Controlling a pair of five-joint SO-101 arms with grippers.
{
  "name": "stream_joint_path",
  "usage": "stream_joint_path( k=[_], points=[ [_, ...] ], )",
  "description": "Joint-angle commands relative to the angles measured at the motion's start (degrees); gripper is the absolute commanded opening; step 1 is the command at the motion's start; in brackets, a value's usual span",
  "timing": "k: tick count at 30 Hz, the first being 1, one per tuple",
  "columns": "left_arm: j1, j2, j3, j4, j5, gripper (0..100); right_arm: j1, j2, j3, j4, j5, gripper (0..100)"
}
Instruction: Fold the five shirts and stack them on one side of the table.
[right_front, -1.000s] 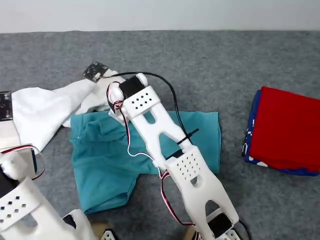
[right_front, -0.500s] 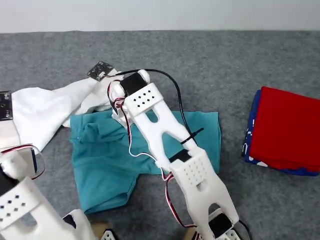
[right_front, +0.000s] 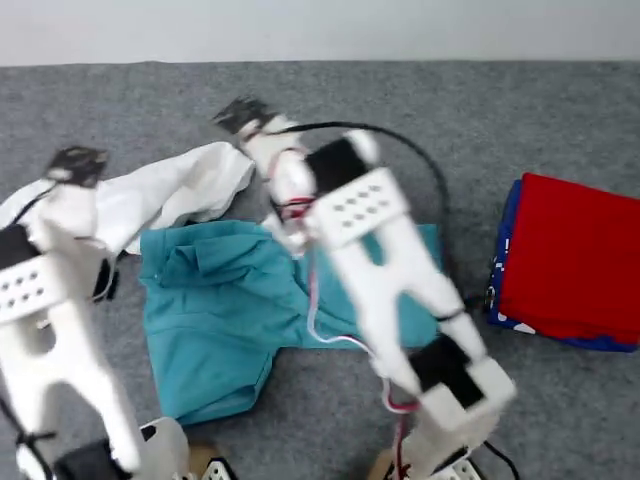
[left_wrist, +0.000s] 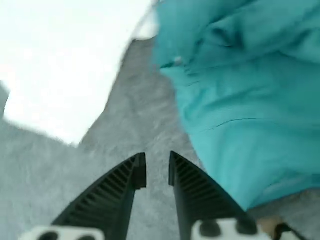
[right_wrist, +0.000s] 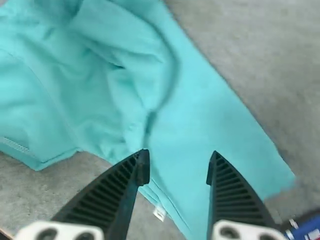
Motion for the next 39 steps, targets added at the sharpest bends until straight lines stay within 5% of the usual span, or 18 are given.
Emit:
stream_joint_path(
  k=[1, 11, 20, 39],
  points=[
    [4.8, 4.9, -5.1, -0.1, -5.1, 11, 6.4, -10.4, 2.9, 2.6, -0.8, 19.8],
    [10.1, 19.8, -13.6, 0.2, -16.3, 17, 25.5, -30.0, 15.1, 2.6, -0.4, 19.8],
    [12.1, 33.2, -24.0, -0.1, -19.3, 17, 42.2, -40.1, 27.0, 2.3, -0.4, 19.8],
    [13.2, 47.2, -29.8, -3.5, -19.1, 12, 44.4, -43.4, 31.8, 2.3, -0.4, 19.8]
  ],
)
